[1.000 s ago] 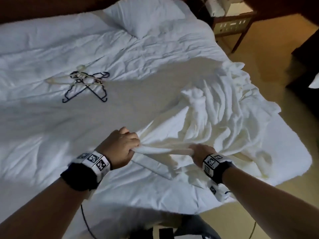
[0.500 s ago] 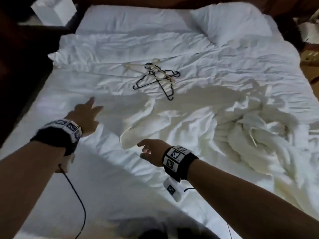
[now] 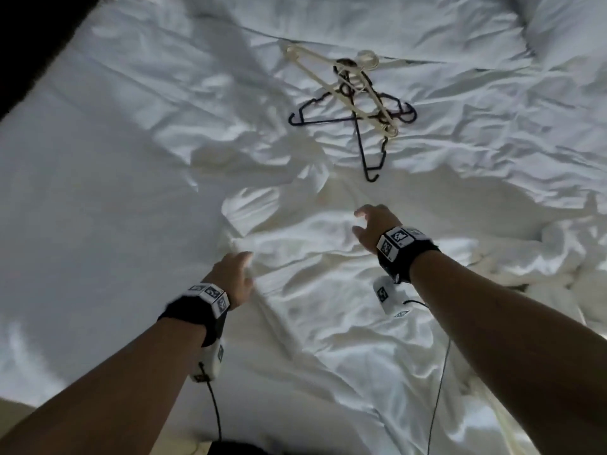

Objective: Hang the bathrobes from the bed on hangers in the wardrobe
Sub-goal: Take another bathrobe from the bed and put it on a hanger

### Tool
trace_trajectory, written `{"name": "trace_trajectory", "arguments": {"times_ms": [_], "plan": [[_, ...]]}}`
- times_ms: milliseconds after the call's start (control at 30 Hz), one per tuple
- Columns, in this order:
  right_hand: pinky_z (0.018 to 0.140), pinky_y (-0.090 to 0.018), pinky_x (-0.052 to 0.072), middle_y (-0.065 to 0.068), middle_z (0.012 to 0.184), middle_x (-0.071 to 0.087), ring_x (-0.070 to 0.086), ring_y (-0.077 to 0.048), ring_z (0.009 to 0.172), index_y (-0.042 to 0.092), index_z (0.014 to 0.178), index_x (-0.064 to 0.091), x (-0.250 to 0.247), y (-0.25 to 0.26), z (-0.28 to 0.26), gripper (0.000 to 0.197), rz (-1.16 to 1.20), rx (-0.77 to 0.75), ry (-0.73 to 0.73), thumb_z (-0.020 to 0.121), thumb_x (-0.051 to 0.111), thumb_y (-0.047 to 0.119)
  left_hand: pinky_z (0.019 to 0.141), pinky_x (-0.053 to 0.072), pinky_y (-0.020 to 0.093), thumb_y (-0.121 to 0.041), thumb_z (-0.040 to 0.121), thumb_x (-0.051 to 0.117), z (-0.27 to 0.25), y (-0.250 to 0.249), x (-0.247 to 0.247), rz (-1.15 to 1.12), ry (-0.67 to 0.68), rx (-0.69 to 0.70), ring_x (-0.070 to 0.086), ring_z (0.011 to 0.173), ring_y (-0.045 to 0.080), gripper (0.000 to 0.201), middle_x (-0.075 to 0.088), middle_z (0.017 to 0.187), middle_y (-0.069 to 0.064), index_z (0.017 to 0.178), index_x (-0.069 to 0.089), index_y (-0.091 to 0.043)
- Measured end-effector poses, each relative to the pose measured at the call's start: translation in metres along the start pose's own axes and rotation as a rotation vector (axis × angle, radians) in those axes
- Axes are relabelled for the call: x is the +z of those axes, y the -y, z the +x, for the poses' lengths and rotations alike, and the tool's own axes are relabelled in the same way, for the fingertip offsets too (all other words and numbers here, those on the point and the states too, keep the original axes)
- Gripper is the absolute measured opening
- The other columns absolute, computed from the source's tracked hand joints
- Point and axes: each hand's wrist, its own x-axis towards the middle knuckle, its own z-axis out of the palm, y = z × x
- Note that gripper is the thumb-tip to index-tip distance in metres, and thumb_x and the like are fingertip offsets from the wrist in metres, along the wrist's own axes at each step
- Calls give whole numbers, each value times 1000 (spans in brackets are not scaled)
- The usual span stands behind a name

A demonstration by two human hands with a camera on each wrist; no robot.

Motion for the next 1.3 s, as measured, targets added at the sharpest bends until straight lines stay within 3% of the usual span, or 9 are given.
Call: {"name": "trace_trajectory", "arguments": {"times_ms": [133,333,467,600,767,933,1000,1100,1300], "plan": [[103,-44,43,-11,139,32,53,-38,117,23,137,44,-18,-12,70,49,-16,75,-17,90,56,33,87,47,45,-20,90,52,23,-15,-7,-84,-156,-280,55,105,41,27,53,113,22,112,48,-5],[110,-44,37,-3,157,-1,46,-39,128,27,149,29,-15,-34,141,73,-233,-88,79,86,66,35,91,42,35,-23,88,61,33,8,12,-316,11,-655,51,123,37,62,48,139,22,135,32,5],[114,-46,31,-5,160,-10,34,-41,138,32,151,21,-16,-42,163,86,-304,-161,133,82,72,39,91,53,44,-32,75,68,38,21,26,-525,26,-656,63,102,33,67,62,120,13,132,42,-8],[103,-46,42,-15,147,28,51,-43,120,25,144,38,-10,-38,158,69,-341,-150,130,83,68,38,87,56,47,-44,57,77,48,26,40,-783,-43,-683,66,99,30,86,61,115,6,131,48,-11],[80,-38,45,-17,116,60,60,-36,100,23,120,39,-6,-44,129,41,-194,-59,115,88,61,34,54,44,29,-34,75,80,50,7,32,-1065,-42,-803,55,74,24,45,65,94,14,108,62,-7],[91,-43,46,-20,114,63,61,-38,105,29,145,16,-14,-52,80,66,177,75,-50,93,55,26,81,57,47,-29,74,72,52,0,28,-1117,-155,-749,65,95,33,52,65,112,16,119,55,-7],[95,-40,43,-18,113,65,60,-36,109,19,147,25,-24,-60,59,61,241,125,-155,94,54,29,81,57,50,-35,69,67,49,2,28,-1123,-257,-757,67,92,33,58,67,113,17,119,57,-7],[90,-37,43,-22,116,64,57,-38,111,10,122,59,-41,-71,28,37,294,219,-306,98,46,35,74,56,44,-26,82,64,32,-12,15,-1035,-365,-783,62,90,35,55,60,120,20,126,45,0],[75,-38,43,-20,99,66,61,-39,93,12,93,61,-56,-93,-40,45,121,260,-350,96,39,52,75,38,38,-19,90,60,-23,-34,9,-674,-460,-371,54,85,35,41,51,103,21,103,22,-15]]}}
